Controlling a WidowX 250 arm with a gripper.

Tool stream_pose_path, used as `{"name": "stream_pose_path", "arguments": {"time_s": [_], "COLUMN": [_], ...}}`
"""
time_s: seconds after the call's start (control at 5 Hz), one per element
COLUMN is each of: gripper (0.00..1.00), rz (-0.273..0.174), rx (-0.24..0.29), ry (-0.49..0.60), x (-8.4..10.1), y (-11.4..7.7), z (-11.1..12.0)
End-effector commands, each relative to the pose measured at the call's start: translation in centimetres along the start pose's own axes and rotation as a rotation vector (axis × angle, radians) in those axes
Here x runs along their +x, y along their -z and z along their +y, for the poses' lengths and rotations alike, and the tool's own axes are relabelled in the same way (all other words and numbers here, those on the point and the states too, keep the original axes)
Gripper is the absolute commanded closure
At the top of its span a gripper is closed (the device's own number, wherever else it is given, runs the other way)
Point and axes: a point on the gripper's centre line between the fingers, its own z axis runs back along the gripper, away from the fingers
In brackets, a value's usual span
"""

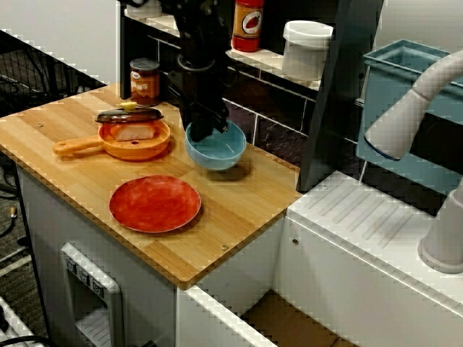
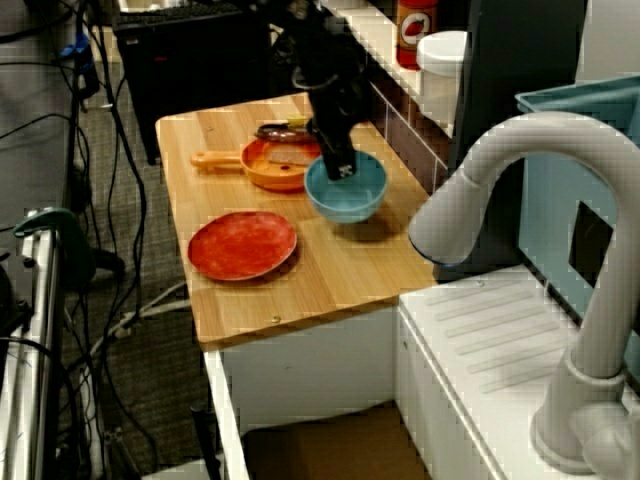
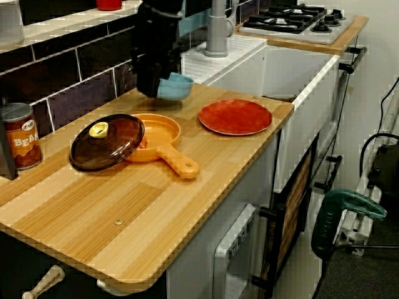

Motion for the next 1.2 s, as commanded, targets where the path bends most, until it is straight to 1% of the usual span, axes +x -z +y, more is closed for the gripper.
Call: {"name": "stream_pose_path", "arguments": {"time_s": [0.0, 0.4, 0.6, 0.8, 1.0], "gripper": [1.0, 1.0, 0.0, 0.0, 0.0], "rz": [-0.038, -0.045, -0.036, -0.035, -0.024], "rx": [-0.006, -0.005, -0.007, -0.019, -0.034], "ry": [-0.026, -0.014, -0.011, -0.011, -0.02], "x": [1.8, 1.1, 1.0, 0.7, 0.7], "y": [-1.2, -1.8, -2.2, -2.6, -3.2], "z": [1.4, 1.6, 1.9, 2.2, 3.0]}}
